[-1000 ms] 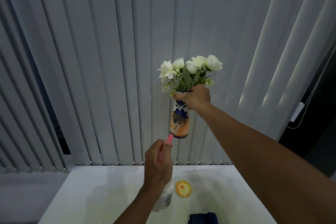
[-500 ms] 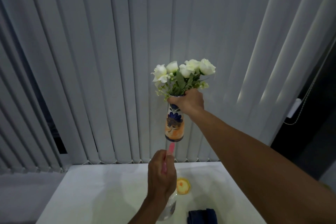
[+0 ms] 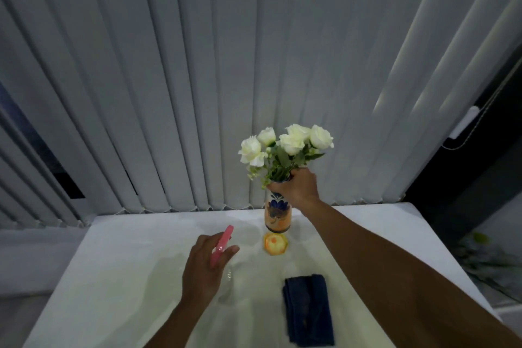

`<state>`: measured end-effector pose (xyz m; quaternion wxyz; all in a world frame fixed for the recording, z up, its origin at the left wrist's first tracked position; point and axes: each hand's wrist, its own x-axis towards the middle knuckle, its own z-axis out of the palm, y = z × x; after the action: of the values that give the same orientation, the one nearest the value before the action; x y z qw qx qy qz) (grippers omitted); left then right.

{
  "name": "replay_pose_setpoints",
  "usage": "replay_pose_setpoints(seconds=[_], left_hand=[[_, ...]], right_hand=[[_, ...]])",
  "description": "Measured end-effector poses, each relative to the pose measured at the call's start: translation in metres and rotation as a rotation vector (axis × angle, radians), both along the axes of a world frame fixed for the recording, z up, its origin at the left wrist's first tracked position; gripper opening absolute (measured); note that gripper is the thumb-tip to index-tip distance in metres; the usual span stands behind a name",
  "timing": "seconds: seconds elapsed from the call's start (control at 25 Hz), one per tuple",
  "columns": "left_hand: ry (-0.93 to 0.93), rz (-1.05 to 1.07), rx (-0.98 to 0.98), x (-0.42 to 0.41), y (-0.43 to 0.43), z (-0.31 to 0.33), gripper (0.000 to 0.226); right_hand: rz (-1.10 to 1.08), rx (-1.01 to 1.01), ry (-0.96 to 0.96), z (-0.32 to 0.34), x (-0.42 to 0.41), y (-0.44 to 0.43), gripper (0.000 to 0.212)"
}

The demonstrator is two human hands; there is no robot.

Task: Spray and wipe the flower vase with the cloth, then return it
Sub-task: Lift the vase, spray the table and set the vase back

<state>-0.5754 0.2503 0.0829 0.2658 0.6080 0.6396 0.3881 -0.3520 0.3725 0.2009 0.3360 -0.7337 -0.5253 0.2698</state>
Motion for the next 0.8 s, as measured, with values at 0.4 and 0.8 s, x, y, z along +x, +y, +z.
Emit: replay_pose_setpoints(seconds=[0.4, 0.8], left_hand=[[-0.108, 0.047, -0.084, -0.021, 0.000, -0.027, 0.042], [-0.147, 0.044, -0.066, -0.030, -0.019, -0.023, 0.059]], right_hand=[[-0.004, -0.079, -0.008, -0.099, 0.012, -0.009, 0.039], [0.055, -0.102, 0.058, -0.115, 0.012, -0.015, 0.042]])
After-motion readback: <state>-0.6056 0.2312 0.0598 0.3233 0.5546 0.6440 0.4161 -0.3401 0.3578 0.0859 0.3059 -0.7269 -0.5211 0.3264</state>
